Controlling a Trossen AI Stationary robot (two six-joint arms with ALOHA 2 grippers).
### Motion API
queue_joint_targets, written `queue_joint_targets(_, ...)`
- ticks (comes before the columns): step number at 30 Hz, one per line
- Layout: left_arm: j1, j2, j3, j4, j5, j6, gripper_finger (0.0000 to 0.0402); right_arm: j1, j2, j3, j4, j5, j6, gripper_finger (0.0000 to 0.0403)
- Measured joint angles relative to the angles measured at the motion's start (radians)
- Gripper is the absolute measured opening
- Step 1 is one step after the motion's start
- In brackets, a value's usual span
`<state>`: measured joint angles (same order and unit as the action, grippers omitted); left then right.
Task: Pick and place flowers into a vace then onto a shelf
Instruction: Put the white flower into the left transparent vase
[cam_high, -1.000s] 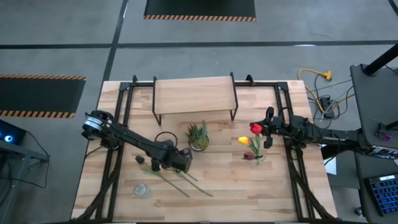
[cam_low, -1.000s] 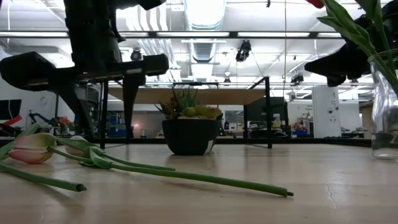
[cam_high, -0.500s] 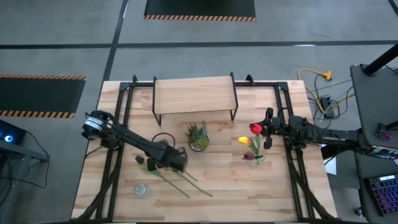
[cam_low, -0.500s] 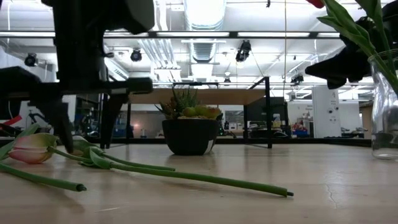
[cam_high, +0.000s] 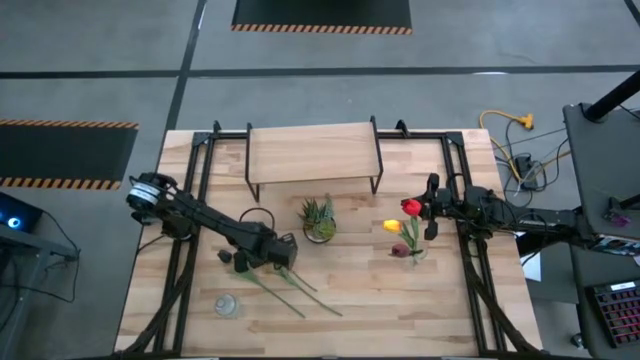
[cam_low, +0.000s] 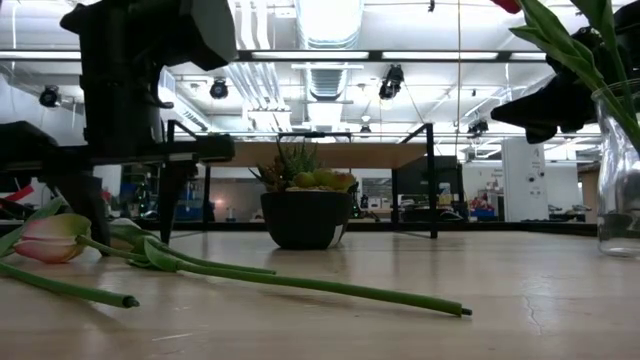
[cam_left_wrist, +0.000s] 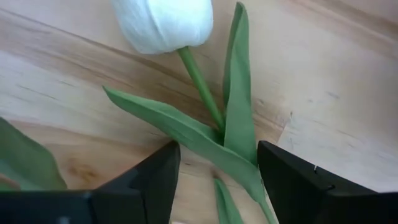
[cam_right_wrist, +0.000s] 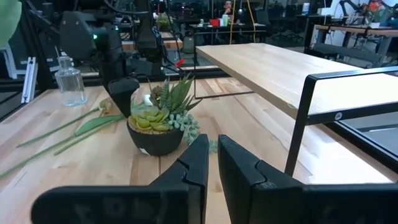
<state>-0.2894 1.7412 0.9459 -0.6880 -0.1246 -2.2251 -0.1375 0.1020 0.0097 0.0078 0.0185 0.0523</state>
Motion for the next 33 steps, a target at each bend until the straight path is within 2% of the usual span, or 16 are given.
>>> queue_joint_targets(7,0.014,0.002,0.003,-0.008,0.001,0.054,0.0145,0.0,0.0,0.0,0.001,0.001,-0.002,0.0028)
queue_joint_targets(15,0.028,0.003,0.001,-0.007,-0.058,0.089,0.0088,0.0,0.0,0.0,0.001,0.001,0.0,0.0028)
queue_joint_targets(20,0.03,0.004,0.001,-0.008,-0.077,0.139,0.0059,0.0,0.0,0.0,0.001,0.0,0.006,0.0028)
queue_joint_targets(25,0.03,0.004,0.0,-0.011,-0.08,0.221,0.0011,0.0,0.0,0.0,0.001,0.001,0.023,0.0028)
queue_joint_targets(29,0.031,0.004,0.0,-0.011,-0.086,0.269,0.0006,0.0,0.0,0.0,0.001,0.001,0.02,0.0028)
queue_joint_targets(33,0.031,-0.019,0.003,-0.01,-0.137,0.298,0.0005,0.0,0.0,0.0,0.001,0.003,0.01,0.0028)
